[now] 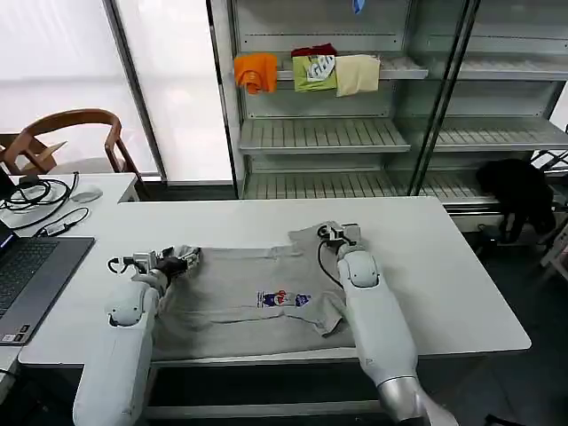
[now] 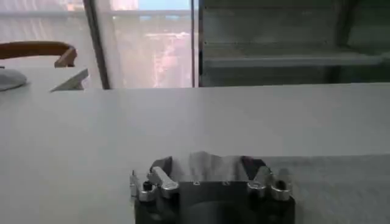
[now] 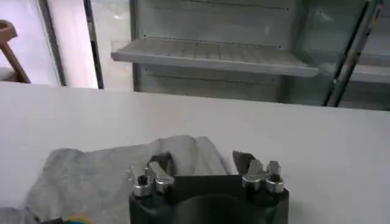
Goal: Fold and organize the clothes.
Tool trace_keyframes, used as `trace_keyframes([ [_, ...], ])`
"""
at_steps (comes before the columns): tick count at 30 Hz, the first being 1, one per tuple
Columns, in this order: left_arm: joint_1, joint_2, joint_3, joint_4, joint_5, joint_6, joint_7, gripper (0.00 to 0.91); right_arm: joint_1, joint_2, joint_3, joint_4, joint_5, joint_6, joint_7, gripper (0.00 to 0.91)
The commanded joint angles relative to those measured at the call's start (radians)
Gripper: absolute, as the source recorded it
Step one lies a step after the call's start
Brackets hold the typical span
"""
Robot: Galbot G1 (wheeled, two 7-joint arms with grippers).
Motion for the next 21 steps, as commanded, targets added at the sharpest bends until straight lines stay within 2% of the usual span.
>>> trace_keyframes([
  [1,-0.014,0.0,0.014,0.014,0.018,0.008,0.017,0.02,0.009,0.049,-0.001,-0.017,0.009,-0.019,-0.028,0.0],
  [5,-0.006,-0.001,0.016,-0.011,-0.001,0.007,0.019,0.01,-0.02,0.049,0.0,0.043,0.044,-0.001,-0.028,0.0],
  [6,-0.005,-0.001,0.016,-0.015,-0.009,0.001,0.016,0.01,-0.03,0.049,0.0,0.062,0.046,0.026,-0.024,0.0],
  [8,-0.001,-0.004,0.013,-0.023,-0.028,-0.025,0.018,0.01,-0.054,0.049,0.001,0.096,0.048,0.131,-0.011,0.0],
  [9,0.004,-0.006,0.008,-0.023,-0.06,-0.09,0.021,0.01,-0.073,0.049,0.007,0.133,0.072,0.197,-0.006,0.0],
  [11,0.009,-0.009,-0.001,-0.03,-0.105,-0.148,0.025,0.01,-0.099,0.049,0.011,0.181,0.088,0.241,0.0,0.0],
  [13,0.022,-0.008,-0.013,-0.055,-0.156,-0.2,0.025,0.01,-0.124,0.049,0.013,0.223,0.095,0.255,0.008,0.0],
  [17,0.061,0.004,-0.031,-0.121,-0.221,-0.241,0.018,0.0,-0.2,0.049,-0.001,0.333,0.111,0.249,0.024,0.0],
  [21,0.119,0.014,-0.056,-0.201,-0.263,-0.258,0.018,0.01,-0.277,0.024,-0.002,0.463,0.194,0.221,0.006,0.0],
])
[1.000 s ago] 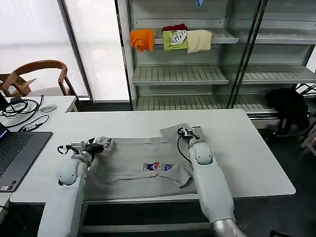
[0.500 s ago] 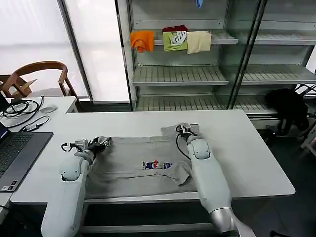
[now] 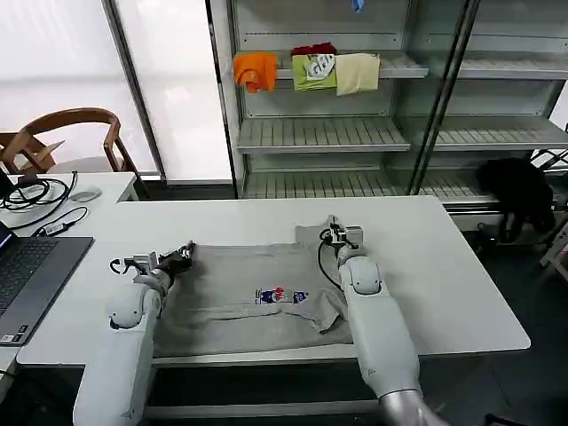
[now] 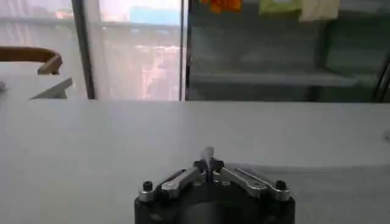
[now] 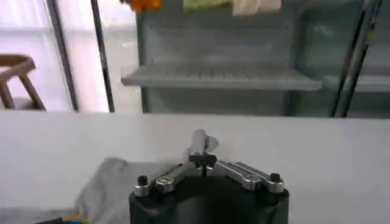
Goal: Fold and organize the clothes.
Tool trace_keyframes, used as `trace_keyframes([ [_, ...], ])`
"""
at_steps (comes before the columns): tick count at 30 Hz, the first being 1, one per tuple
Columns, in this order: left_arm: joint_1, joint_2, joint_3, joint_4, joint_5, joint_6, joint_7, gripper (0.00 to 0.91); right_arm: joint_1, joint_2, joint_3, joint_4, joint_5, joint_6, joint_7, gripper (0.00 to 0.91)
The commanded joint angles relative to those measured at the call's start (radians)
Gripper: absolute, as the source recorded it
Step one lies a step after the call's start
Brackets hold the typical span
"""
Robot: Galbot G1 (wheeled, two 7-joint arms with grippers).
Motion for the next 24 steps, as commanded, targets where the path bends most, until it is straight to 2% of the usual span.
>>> trace_keyframes([
  [1,0.102,0.014,-0.043,-0.172,-0.164,-0.131,0.004,0.0,-0.158,0.02,-0.002,0.279,0.108,0.062,-0.007,0.0],
  [9,0.265,0.017,-0.076,-0.329,-0.186,-0.127,0.063,0.0,-0.379,-0.067,0.0,0.589,0.155,-0.044,-0.045,0.0],
  [12,0.325,0.014,-0.08,-0.358,-0.202,-0.131,0.091,0.0,-0.477,-0.096,0.008,0.659,0.177,-0.073,-0.051,0.0],
  [18,0.404,0.016,-0.096,-0.383,-0.234,-0.15,0.131,0.01,-0.605,-0.124,0.03,0.73,0.197,-0.085,-0.053,0.0],
  [24,0.448,0.019,-0.118,-0.395,-0.27,-0.148,0.138,0.01,-0.657,-0.14,0.046,0.762,0.204,-0.085,-0.05,0.0],
])
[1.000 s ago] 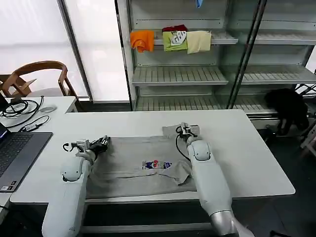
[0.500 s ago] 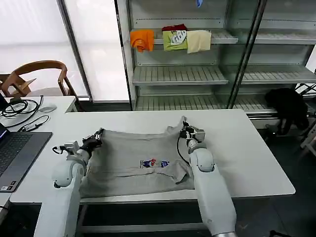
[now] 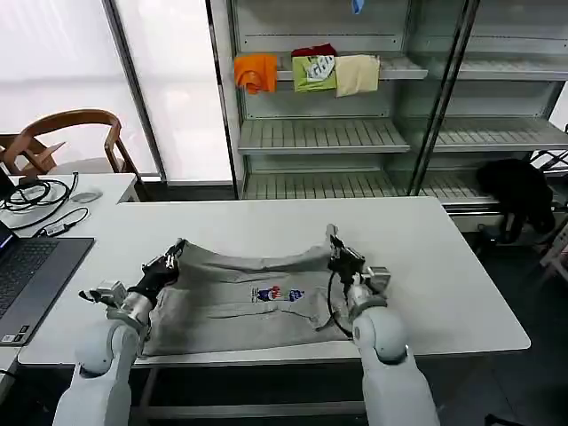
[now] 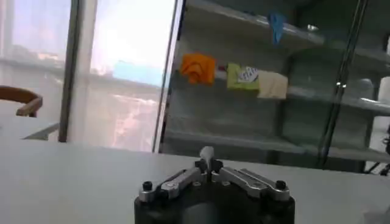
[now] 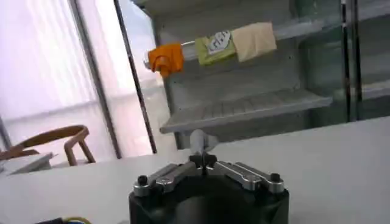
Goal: Fold and organize the clothes.
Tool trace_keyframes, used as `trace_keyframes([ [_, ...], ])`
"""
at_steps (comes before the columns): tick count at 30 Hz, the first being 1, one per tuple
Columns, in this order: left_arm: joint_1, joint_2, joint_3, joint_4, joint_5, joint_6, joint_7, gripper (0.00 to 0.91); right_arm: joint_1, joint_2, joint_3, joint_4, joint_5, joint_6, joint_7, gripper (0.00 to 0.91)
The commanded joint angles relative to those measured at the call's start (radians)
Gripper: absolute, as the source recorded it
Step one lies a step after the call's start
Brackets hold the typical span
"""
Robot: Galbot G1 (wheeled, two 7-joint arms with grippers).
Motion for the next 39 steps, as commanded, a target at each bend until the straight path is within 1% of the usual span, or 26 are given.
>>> trace_keyframes([
  [1,0.151,0.006,-0.032,-0.076,-0.07,-0.019,0.041,0.01,-0.195,-0.079,0.019,0.169,0.035,-0.027,-0.007,0.0],
  [7,0.181,0.018,-0.064,-0.079,-0.072,-0.017,0.064,0.01,-0.216,-0.102,0.01,0.175,0.001,-0.024,-0.015,0.0],
  [16,0.228,0.03,-0.095,-0.093,-0.049,0.007,0.094,0.02,-0.251,-0.092,-0.001,0.199,-0.051,-0.037,-0.035,0.0],
  [22,0.265,0.024,-0.091,-0.126,0.033,0.009,0.089,0.02,-0.283,-0.105,0.003,0.213,-0.091,-0.048,-0.035,0.0],
  [23,0.271,0.019,-0.086,-0.134,0.052,0.005,0.079,0.403,-0.29,-0.104,0.006,0.219,-0.107,-0.07,-0.033,0.0],
  [24,0.275,0.014,-0.082,-0.137,0.079,0.001,0.068,0.907,-0.293,-0.103,0.007,0.222,-0.121,-0.081,-0.032,0.03],
  [25,0.277,0.011,-0.081,-0.138,0.101,-0.004,0.065,0.907,-0.297,-0.102,0.01,0.224,-0.141,-0.082,-0.027,0.907],
  [26,0.285,0.007,-0.076,-0.145,0.118,-0.015,0.054,0.907,-0.3,-0.101,0.012,0.223,-0.184,-0.081,-0.013,0.907],
  [27,0.293,0.006,-0.074,-0.156,0.124,-0.017,0.048,0.907,-0.304,-0.1,0.014,0.221,-0.208,-0.077,-0.004,0.907],
  [29,0.301,-0.001,-0.071,-0.169,0.158,-0.021,0.034,0.907,-0.311,-0.098,0.021,0.224,-0.21,-0.073,0.012,0.907],
  [31,0.31,-0.006,-0.07,-0.183,0.201,-0.028,0.009,0.907,-0.316,-0.096,0.025,0.227,-0.2,-0.043,0.031,0.907],
  [32,0.318,-0.013,-0.07,-0.195,0.211,-0.028,-0.013,0.907,-0.317,-0.093,0.027,0.229,-0.192,-0.03,0.04,0.907],
  [35,0.34,-0.032,-0.067,-0.238,0.268,-0.021,-0.082,0.907,-0.308,-0.083,0.043,0.241,-0.125,0.026,0.07,0.907],
  [37,0.354,-0.046,-0.061,-0.252,0.326,-0.014,-0.156,0.907,-0.292,-0.082,0.053,0.252,-0.083,0.042,0.082,0.907],
  [39,0.367,-0.055,-0.051,-0.263,0.348,0.002,-0.202,0.907,-0.273,-0.082,0.062,0.261,-0.058,0.041,0.087,0.907],
])
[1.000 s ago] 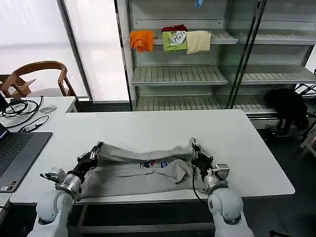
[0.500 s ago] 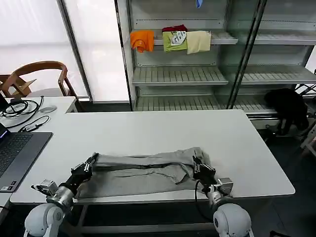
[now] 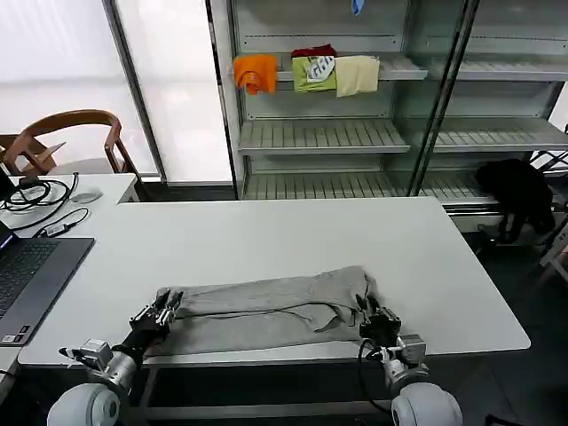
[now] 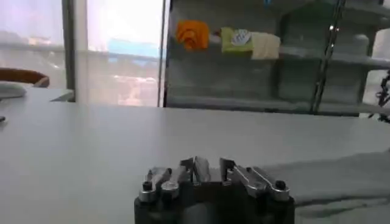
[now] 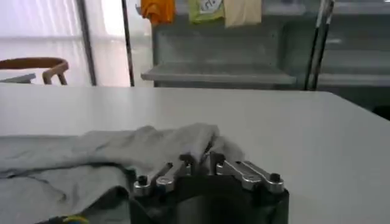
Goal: Fold and organize the clothes.
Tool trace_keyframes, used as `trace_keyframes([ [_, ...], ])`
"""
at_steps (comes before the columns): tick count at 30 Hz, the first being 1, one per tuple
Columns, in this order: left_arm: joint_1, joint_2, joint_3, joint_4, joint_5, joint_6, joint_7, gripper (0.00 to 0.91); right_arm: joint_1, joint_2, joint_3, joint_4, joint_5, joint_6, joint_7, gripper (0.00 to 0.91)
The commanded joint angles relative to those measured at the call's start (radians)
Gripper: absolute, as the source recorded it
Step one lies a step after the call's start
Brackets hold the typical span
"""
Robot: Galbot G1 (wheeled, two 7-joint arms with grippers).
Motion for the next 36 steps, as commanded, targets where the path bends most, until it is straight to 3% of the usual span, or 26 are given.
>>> trace_keyframes([
  [1,0.071,-0.046,0.019,-0.086,0.214,0.017,-0.222,0.907,0.023,0.003,0.028,0.032,0.068,0.055,0.053,0.907],
  [12,0.073,-0.058,0.024,-0.048,0.155,0.035,-0.264,0.907,0.072,0.016,0.044,0.047,0.079,-0.018,0.059,0.907],
  [13,0.074,-0.058,0.027,-0.052,0.128,0.047,-0.258,0.675,0.072,0.018,0.044,0.046,0.079,-0.023,0.06,0.907],
  [14,0.074,-0.059,0.029,-0.055,0.101,0.054,-0.258,0.544,0.073,0.018,0.043,0.043,0.079,-0.024,0.06,0.907],
  [15,0.073,-0.06,0.03,-0.058,0.091,0.065,-0.258,0.091,0.074,0.019,0.043,0.042,0.079,-0.024,0.061,0.907],
  [16,0.073,-0.061,0.032,-0.066,0.06,0.08,-0.256,0.03,0.074,0.02,0.043,0.042,0.078,-0.025,0.063,0.907],
  [28,0.059,-0.069,0.043,-0.106,-0.118,0.216,-0.259,0.01,0.055,0.016,0.06,0.04,0.08,-0.042,0.078,0.907],
  [36,0.04,-0.079,0.048,-0.08,-0.143,0.196,-0.27,0.0,0.048,0.013,0.06,0.046,0.081,-0.044,0.081,0.907],
])
